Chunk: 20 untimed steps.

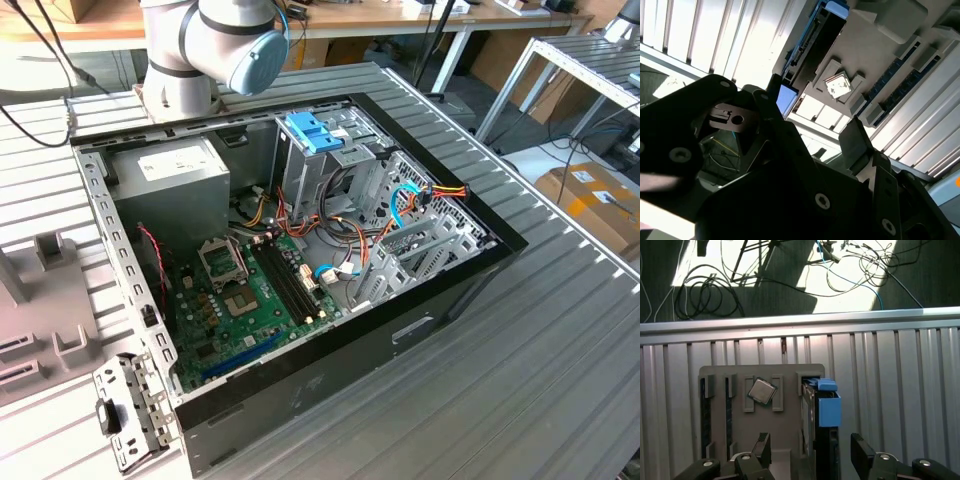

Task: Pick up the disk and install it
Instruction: 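Pick up the disk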

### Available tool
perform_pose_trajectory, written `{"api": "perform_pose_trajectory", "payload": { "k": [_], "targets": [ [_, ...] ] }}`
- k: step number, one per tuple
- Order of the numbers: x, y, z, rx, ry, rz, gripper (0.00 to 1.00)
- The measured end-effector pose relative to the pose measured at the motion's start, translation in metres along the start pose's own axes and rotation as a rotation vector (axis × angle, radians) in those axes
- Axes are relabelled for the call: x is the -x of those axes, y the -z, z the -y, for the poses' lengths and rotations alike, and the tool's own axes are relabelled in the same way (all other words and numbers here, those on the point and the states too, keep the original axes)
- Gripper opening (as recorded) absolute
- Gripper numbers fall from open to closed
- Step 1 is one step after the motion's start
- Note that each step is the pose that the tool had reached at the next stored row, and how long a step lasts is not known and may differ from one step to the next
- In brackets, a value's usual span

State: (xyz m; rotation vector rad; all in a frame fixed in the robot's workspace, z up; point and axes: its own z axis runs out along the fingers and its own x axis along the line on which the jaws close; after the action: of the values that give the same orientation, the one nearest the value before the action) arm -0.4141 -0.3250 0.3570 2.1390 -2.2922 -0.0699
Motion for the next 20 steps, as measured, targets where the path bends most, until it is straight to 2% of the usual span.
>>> {"api": "perform_pose_trajectory", "payload": {
  "k": [20],
  "targets": [
    [0.0002,-0.0095,0.0002,0.0001,0.000,0.0000,0.74]
  ]
}}
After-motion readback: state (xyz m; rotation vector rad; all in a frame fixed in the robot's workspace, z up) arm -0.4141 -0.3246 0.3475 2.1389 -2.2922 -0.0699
